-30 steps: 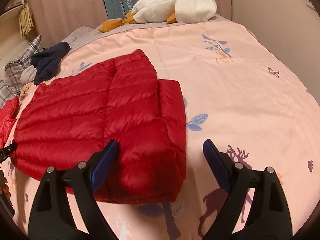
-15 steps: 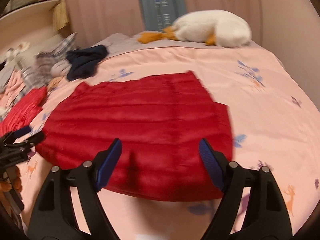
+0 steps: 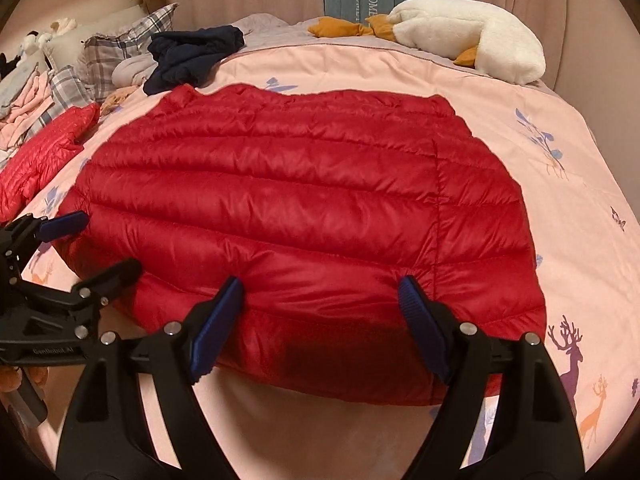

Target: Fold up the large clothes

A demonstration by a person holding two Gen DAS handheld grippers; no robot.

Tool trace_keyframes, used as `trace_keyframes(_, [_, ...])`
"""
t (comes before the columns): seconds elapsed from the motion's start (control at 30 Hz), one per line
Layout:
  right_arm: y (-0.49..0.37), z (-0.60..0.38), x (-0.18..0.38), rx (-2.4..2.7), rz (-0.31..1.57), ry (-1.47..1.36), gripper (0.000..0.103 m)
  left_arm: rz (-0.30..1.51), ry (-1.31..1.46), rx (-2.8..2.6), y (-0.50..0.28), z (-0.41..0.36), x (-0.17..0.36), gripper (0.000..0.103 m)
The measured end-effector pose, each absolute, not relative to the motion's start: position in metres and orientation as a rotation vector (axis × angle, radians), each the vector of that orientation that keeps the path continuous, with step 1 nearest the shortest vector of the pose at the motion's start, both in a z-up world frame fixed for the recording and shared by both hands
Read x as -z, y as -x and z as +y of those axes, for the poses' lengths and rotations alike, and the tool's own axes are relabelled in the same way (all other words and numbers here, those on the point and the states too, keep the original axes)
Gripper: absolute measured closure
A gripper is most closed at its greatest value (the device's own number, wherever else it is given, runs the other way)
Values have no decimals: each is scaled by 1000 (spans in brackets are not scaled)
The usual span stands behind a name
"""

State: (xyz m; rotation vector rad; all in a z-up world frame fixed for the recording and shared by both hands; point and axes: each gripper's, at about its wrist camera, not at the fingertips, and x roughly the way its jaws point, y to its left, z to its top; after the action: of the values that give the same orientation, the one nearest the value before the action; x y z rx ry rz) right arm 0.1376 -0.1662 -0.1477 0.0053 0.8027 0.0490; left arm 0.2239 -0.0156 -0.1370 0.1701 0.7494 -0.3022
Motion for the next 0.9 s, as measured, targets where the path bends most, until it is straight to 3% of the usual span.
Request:
trace_keyframes(0.37, [-183,-179,102,-80,739,-72,21,661,-137,267,-271,-9,86,1])
trace_keyframes(0.57, [-261,-170,121,-80,897,-13,16,838,-117,239,-333,-11,115,1])
trace_keyframes(0.9, [-346,-164,137,-5,1003,33,16,951,-148,223,-403,-23,125,1])
